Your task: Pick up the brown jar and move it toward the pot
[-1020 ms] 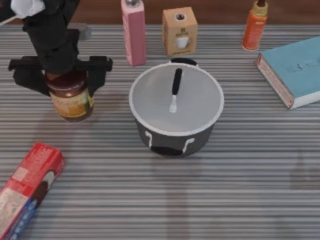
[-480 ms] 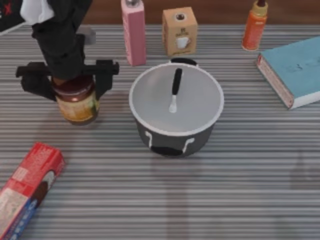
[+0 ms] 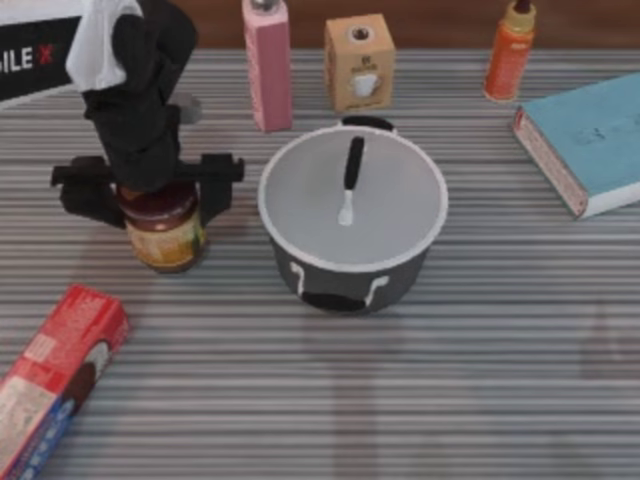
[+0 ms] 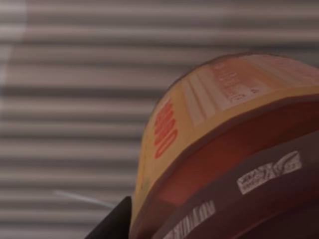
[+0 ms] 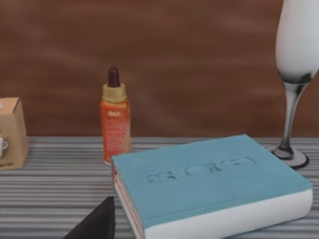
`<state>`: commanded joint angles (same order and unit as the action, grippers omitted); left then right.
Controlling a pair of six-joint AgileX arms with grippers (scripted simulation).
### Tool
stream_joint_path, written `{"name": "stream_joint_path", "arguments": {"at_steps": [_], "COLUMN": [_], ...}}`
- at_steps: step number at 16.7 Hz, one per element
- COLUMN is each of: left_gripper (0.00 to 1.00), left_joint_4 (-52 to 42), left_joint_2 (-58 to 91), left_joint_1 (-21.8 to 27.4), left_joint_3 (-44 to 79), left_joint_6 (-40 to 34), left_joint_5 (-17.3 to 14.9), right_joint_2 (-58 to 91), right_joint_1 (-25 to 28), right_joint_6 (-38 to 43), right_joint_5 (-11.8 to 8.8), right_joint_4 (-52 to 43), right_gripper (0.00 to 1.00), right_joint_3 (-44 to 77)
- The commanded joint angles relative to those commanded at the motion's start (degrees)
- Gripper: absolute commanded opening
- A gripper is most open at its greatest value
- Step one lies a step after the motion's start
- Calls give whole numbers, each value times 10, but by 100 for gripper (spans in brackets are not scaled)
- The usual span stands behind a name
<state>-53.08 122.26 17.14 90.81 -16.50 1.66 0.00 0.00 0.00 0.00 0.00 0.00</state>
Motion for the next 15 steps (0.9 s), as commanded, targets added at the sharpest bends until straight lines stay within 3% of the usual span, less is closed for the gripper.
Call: {"name": "stream_joint_path", "arguments": {"at_steps": [1, 14, 15], "left_gripper": [0, 98, 100], "left_joint_4": [0, 0, 0], "left_joint_2": [0, 0, 0], "left_joint_1": [0, 0, 0], "left_joint_3": [0, 0, 0], "left_joint_6": [0, 0, 0], "left_joint_5": [0, 0, 0], "right_joint_2": [0, 0, 0], "right_joint_1": [0, 0, 0], "right_joint_6": [0, 0, 0], "right_joint_5": [0, 0, 0], "right_joint_4": [0, 0, 0], "right_gripper": [100, 100, 100], "right_joint_3": [0, 0, 0]}}
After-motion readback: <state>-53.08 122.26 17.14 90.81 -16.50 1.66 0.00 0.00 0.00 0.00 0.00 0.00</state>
